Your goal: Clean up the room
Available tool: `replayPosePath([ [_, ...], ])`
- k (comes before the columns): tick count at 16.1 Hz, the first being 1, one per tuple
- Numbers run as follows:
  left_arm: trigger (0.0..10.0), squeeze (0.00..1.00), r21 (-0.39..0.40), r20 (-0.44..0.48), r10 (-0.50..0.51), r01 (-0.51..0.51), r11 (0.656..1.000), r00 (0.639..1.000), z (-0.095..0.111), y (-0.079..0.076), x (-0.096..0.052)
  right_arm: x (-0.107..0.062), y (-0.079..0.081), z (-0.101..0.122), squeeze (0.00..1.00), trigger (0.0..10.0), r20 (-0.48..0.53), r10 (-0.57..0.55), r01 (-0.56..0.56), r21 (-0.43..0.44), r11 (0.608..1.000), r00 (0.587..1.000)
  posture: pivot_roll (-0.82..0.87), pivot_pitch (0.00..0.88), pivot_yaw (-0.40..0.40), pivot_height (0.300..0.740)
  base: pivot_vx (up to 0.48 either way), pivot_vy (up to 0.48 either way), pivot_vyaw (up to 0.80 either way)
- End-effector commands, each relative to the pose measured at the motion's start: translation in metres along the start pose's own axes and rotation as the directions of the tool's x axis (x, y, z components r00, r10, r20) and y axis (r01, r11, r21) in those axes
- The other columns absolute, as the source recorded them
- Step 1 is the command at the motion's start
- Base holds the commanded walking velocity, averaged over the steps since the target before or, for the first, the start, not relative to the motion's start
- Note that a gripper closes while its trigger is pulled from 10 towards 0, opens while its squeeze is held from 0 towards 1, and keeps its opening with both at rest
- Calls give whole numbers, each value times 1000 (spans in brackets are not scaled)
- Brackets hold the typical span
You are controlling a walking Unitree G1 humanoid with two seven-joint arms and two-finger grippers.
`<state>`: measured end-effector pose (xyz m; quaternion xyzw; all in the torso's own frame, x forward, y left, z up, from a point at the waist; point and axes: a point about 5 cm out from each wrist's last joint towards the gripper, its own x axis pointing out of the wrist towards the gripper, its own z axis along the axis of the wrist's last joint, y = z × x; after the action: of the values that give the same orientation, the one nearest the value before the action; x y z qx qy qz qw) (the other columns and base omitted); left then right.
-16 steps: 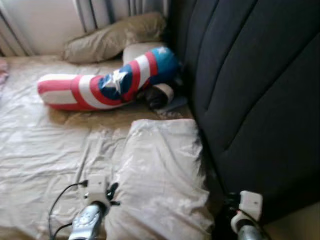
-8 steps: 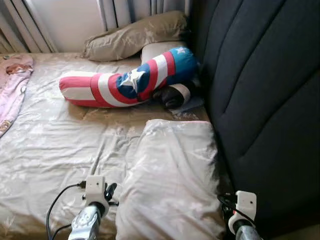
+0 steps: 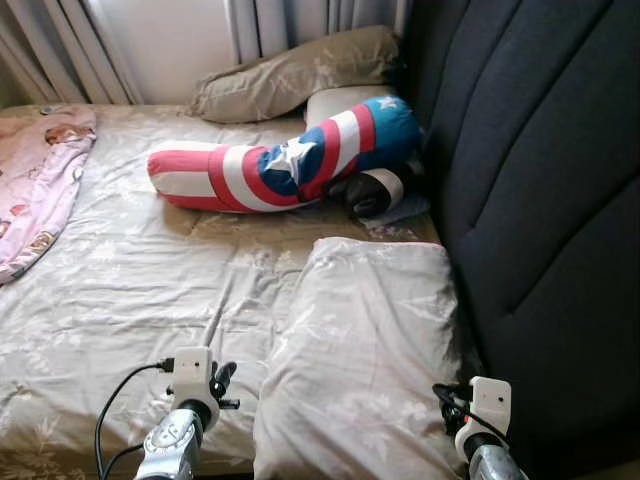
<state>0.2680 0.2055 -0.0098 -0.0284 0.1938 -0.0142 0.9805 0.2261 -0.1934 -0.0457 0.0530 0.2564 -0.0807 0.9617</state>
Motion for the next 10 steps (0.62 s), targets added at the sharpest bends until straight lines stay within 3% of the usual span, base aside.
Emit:
replayPosePath([
  [1,10000,0,15,38,-4,3,1000,999,10,4,2,1,-5,-1,0,10000,-27,-34,34,9,999,999,-3,111,3,740,0,0,0],
  [3,10000,0,34,77,-22,20,999,997,19,5,4,3,-6,0,0,10000,-50,-56,59,58,997,997,22,133,18,740,0,0,0],
  [4,10000,0,51,110,-39,34,998,993,29,6,6,6,-2,5,1000,10000,-35,-46,50,104,993,998,38,153,37,740,0,0,0],
  [9,10000,0,93,192,-94,78,993,977,53,6,7,9,0,7,1000,10000,-65,-67,72,91,993,996,65,205,79,740,0,0,0],
  [10,10000,0,101,215,-108,88,991,971,60,5,7,10,0,9,71,10000,-66,-72,78,96,992,995,73,227,87,740,0,0,0],
])
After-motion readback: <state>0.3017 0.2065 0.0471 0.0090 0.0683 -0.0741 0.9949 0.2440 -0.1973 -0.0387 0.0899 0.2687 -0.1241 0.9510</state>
